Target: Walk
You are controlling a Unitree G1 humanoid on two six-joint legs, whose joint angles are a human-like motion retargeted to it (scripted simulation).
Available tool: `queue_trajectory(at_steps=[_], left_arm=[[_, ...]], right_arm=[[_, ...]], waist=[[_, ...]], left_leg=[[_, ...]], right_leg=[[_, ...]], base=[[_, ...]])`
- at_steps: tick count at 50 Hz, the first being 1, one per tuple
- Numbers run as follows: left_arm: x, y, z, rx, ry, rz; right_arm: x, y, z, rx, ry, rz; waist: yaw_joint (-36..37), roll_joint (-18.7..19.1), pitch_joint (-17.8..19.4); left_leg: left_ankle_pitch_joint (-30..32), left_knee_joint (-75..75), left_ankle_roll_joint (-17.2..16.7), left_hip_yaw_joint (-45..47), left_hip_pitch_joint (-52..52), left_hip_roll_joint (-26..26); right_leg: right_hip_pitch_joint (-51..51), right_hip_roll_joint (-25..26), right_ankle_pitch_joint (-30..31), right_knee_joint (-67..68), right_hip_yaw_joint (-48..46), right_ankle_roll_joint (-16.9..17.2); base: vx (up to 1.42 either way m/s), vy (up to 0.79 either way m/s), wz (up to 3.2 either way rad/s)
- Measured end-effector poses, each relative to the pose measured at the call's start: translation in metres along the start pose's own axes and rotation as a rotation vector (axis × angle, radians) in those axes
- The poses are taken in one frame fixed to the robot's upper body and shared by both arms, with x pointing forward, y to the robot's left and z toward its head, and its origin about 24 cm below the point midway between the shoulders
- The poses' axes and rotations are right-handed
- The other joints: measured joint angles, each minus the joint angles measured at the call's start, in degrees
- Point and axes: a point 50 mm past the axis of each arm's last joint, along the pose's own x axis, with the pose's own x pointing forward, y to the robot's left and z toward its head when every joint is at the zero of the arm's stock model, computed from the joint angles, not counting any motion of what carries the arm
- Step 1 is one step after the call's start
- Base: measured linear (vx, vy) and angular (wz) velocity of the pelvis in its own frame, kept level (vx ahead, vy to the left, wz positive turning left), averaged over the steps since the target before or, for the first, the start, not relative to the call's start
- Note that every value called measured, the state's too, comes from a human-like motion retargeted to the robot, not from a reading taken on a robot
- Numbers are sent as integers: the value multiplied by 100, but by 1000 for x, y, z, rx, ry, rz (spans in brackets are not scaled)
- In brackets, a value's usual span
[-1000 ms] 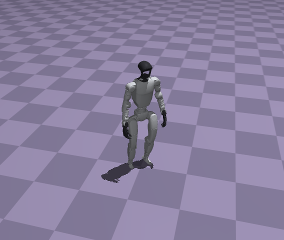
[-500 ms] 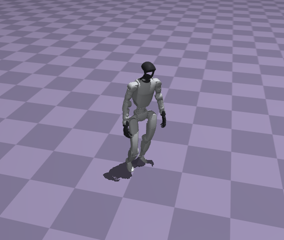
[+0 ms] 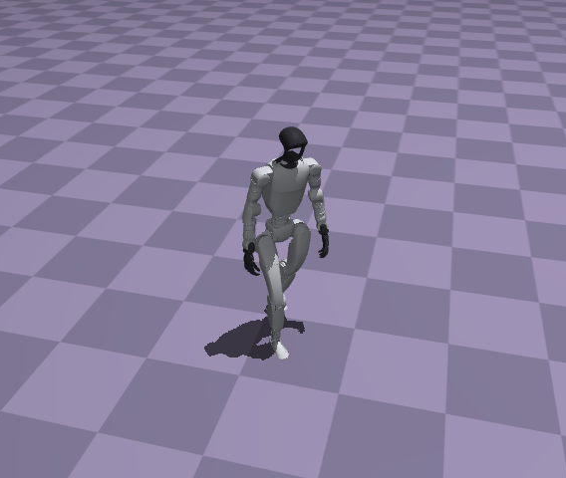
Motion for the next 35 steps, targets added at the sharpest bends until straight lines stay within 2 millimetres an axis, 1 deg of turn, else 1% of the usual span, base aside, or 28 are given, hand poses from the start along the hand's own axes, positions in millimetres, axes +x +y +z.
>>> queue_trajectory(at_steps=[2,6,9,12,15,18,20,21,23,28,30,35], left_arm=[[1,2,6,-14,-20,7],[1,1,10,-46,-44,15],[0,2,11,-64,-56,23],[-1,5,9,-74,-61,32],[-3,10,8,-70,-64,43],[-4,16,5,-64,-62,56],[-4,23,7,-64,-63,68],[-5,23,4,-66,-57,71],[-6,26,1,-69,-49,80],[-8,26,-12,-80,-8,89],[-9,27,-15,-85,6,90],[-11,22,-27,-105,50,82]], right_arm=[[1,-4,6,0,-11,-10],[1,-8,9,-6,-18,-25],[1,-10,11,-16,-22,-34],[0,-13,11,-23,-26,-40],[0,-15,9,-20,-24,-50],[-1,-17,6,-12,-17,-60],[0,-17,8,-1,-18,-61],[-1,-17,5,1,-13,-62],[-1,-17,5,5,-13,-60],[-2,-14,-2,-4,-5,-50],[-2,-14,-1,-16,-6,-45],[-3,-9,-8,-51,7,-32]], waist=[[-27,101,45],[25,245,105],[95,344,118],[202,445,107],[355,508,79],[531,495,53],[632,424,92],[682,417,78],[739,319,109],[803,170,90],[790,90,95],[795,20,-14]], left_leg=[[40,220,-87,27,-12,109],[397,996,-338,-4,-216,303],[640,1953,-468,82,-581,524],[716,3138,-482,247,-1117,842],[533,4165,-383,410,-1729,1159],[94,4536,-243,510,-2300,1332],[-158,4326,-160,553,-2580,1333],[-271,4180,-145,560,-2726,1343],[-300,3609,-134,562,-2887,1222],[148,2215,-276,435,-3250,978],[538,1384,-350,383,-3194,838],[869,678,-462,220,-3379,765]], right_leg=[[78,63,-207,69,-63,-102],[298,253,-406,48,-90,-270],[521,420,-453,-132,-111,-375],[764,612,-480,-386,-146,-462],[1032,809,-514,-677,-174,-504],[1317,938,-553,-962,-162,-490],[1610,971,-492,-1321,-133,-454],[1667,989,-543,-1321,-115,-443],[1894,941,-571,-1504,-64,-408],[2242,862,-809,-1581,51,-390],[2420,816,-881,-1664,97,-392],[2669,875,-1245,-1446,248,-462]], base=[[37,-16,8],[36,-17,-10],[33,-15,-14],[30,-11,-17],[29,-8,-21],[30,-5,-20],[32,-3,-16],[32,-3,-18],[33,-3,-12],[33,-2,-13],[32,0,-13],[30,3,-22]])
